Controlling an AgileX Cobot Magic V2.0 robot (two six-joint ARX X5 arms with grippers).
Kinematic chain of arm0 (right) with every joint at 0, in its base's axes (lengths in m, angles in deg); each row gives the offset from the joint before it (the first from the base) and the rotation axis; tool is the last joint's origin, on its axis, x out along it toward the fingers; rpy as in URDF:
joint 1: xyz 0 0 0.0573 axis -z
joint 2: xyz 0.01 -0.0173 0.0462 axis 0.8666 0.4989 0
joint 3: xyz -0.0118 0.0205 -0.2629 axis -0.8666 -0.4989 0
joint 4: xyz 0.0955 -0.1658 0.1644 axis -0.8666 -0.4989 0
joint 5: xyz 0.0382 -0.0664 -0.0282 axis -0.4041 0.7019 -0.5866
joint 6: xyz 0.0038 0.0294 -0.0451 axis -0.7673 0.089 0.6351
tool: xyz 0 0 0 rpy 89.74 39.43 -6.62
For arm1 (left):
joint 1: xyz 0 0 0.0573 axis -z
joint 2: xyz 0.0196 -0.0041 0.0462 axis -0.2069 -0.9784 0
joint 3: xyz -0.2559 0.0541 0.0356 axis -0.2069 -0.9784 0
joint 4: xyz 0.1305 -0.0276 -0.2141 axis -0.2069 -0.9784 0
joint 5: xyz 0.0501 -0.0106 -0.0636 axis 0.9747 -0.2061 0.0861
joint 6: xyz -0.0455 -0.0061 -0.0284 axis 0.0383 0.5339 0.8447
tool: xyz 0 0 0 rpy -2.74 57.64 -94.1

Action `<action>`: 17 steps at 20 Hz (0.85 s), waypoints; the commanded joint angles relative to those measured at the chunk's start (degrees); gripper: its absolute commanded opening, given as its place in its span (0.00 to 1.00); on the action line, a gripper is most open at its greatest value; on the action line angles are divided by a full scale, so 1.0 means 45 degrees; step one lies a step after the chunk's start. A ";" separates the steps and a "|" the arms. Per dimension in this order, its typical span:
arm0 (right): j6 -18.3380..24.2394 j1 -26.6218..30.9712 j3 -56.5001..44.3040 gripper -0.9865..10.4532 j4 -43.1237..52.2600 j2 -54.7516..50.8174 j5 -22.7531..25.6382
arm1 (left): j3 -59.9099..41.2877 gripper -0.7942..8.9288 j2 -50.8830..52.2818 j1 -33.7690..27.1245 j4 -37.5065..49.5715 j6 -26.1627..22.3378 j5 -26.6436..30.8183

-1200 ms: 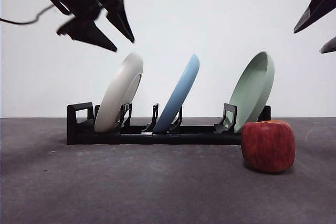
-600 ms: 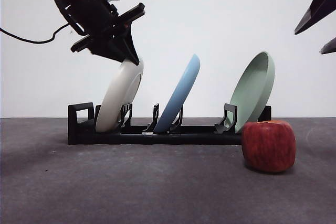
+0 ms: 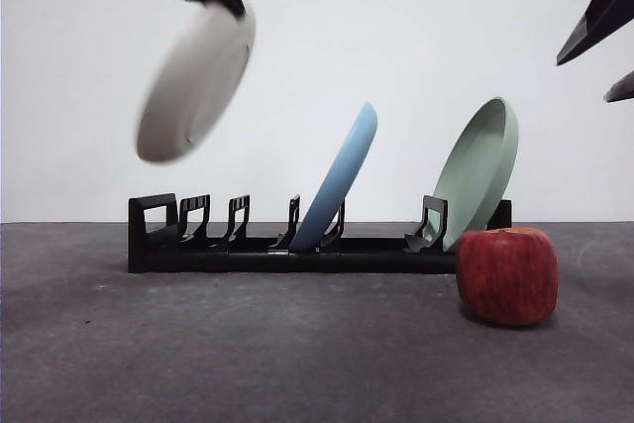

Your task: Take the yellow plate from the plate rack,put the plate on the table,take the apple from the table,put the apple in the plate

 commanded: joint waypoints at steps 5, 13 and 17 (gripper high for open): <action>0.0112 -0.0005 0.0044 0.34 0.0058 0.0034 0.0019 | -0.0024 0.07 0.2982 0.1229 -0.3789 -0.0962 0.0049; 0.0112 -0.0005 0.0044 0.34 0.0058 0.0034 0.0019 | -0.0063 0.07 0.3478 0.5081 -0.6708 -0.0364 0.3225; 0.0107 -0.0005 0.0044 0.34 0.0058 0.0034 0.0019 | -0.0063 0.07 0.2608 0.6985 -0.6645 0.0219 0.5314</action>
